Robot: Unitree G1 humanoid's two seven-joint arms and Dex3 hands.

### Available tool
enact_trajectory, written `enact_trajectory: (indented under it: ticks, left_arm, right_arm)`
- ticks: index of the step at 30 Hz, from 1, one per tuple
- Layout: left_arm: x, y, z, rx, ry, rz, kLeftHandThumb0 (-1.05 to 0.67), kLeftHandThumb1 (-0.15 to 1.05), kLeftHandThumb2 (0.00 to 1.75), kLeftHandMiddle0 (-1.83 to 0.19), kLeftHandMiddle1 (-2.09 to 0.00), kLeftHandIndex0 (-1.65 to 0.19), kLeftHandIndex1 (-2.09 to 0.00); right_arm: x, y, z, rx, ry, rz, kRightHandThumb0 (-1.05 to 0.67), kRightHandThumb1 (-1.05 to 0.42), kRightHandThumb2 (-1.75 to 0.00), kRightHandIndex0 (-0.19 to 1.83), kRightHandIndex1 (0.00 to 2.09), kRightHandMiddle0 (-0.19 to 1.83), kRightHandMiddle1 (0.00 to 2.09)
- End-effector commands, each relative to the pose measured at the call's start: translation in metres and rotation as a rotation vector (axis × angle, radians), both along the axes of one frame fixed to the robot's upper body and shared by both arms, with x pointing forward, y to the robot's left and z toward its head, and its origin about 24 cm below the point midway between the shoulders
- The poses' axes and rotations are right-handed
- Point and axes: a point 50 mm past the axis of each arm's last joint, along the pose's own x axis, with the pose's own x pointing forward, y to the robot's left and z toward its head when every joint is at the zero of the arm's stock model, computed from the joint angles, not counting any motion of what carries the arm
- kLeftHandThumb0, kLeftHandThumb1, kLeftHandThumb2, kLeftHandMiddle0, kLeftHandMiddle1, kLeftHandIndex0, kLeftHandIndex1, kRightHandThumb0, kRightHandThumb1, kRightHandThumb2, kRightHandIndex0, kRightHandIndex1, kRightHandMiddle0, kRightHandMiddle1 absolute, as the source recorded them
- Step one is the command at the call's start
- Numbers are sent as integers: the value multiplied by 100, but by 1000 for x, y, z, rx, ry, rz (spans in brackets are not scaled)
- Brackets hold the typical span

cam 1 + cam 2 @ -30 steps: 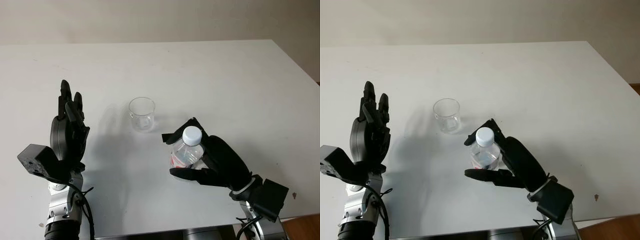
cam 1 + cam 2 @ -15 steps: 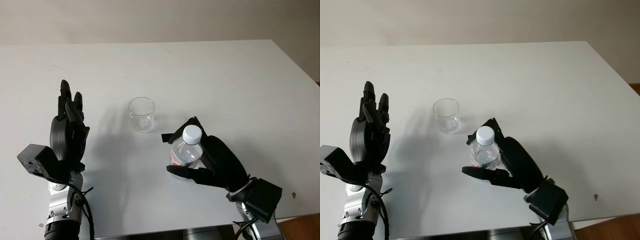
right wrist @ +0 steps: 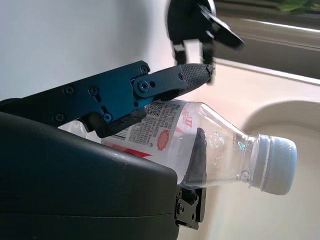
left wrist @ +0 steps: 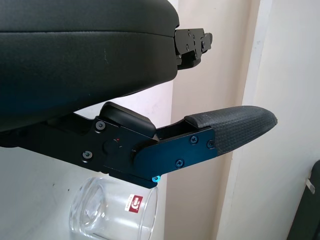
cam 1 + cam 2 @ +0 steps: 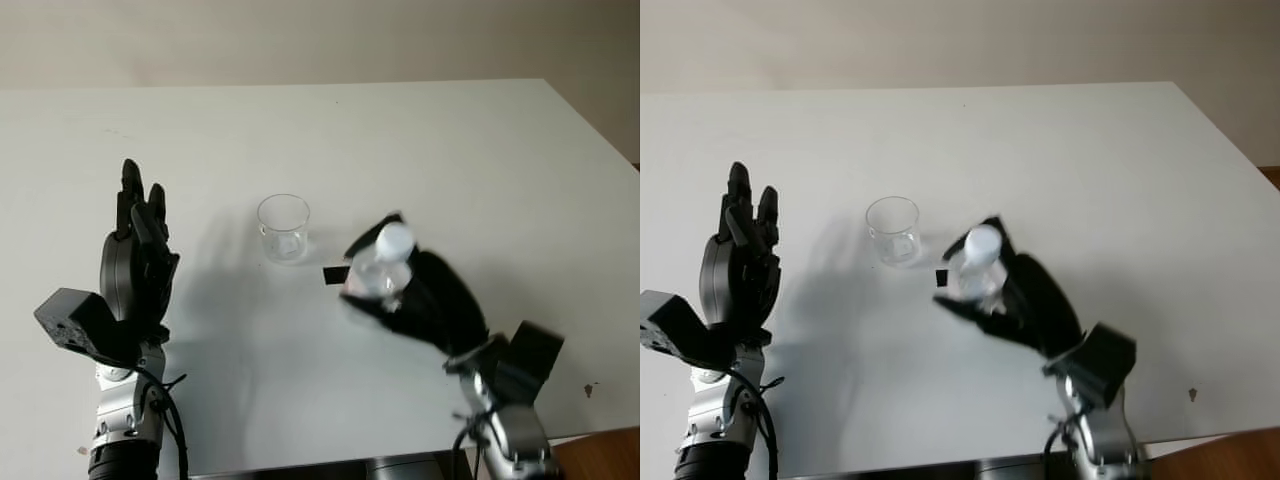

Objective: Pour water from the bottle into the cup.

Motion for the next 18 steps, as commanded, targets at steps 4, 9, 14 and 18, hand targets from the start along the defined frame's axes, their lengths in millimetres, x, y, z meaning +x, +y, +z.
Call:
enact_trajectory:
  ticks: [4,9,14,18]
  left_arm:
    - [0,0,0,3,-7,11,-93,105,74,19,-34,8,0]
    - [0,1,1,-3,-10,11,-93,105,74,19,-33,8,0]
    - [0,1,2,-6,-16,16,-91,105,76,19,-35,7,0]
    - [1,1,3,-3,-17,10,-92,105,75,19,-35,7,0]
  right_arm:
    - [30,-6,38,52,-71,-27,-28,-105,-25,-19,209,-19,209]
    - [54,-13,70,5,-142,-99,-24,-105,-25,-16,209,-19,209]
    - [74,-16,101,-143,-278,-202,-18,-105,-20,-10,209,-19,209]
    - [91,-11,122,-322,-378,-305,-13,-105,-12,32,209,8,209]
